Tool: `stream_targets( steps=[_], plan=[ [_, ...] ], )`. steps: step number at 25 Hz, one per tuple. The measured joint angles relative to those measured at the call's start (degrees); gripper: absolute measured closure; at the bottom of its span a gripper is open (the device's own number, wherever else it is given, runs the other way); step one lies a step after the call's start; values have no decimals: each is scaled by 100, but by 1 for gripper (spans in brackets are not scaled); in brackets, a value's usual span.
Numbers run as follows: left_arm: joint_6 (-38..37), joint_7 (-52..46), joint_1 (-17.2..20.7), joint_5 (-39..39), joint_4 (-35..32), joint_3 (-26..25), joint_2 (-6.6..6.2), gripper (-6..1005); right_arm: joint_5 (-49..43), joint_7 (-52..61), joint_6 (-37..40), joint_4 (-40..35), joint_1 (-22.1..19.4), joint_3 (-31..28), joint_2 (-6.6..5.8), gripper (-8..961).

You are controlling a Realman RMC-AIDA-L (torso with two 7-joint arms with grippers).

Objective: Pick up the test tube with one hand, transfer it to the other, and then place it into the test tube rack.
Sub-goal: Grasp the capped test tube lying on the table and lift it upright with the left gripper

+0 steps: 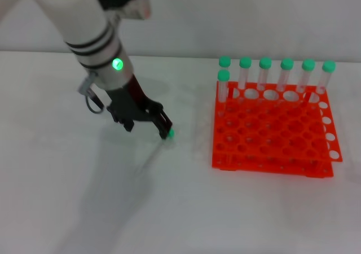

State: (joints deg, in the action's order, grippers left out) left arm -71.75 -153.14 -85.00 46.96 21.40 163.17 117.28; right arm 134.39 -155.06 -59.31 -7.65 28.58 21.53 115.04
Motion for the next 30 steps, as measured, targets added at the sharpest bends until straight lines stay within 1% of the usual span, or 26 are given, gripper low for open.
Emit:
stream_targets(
  steps=[1, 3, 7, 14, 20, 25, 30],
  plan=[
    [50, -113, -48, 165, -71, -1, 60, 140, 0, 0, 0, 2, 7, 0, 0, 103],
    [166, -378, -121, 526, -342, -4, 129, 140, 0, 1, 0, 6, 16, 0, 0, 103],
    [301, -699, -141, 882, -696, -6, 144, 140, -1, 2, -2, 9, 18, 0, -4, 104],
    [307, -764, 22, 917, -757, -11, 157, 140, -11, 3, 13, 7, 25, 0, -7, 105],
    [466, -766, 249, 910, -958, -20, 160, 302, -19, 3, 16, 5, 26, 7, -9, 105],
    [519, -785, 365, 914, -977, -22, 163, 413, -26, 3, 16, 2, 39, 37, -9, 106],
    [644, -806, 439, 931, -987, -22, 164, 436, -28, 3, 16, 0, 42, 37, -8, 107]
  ],
)
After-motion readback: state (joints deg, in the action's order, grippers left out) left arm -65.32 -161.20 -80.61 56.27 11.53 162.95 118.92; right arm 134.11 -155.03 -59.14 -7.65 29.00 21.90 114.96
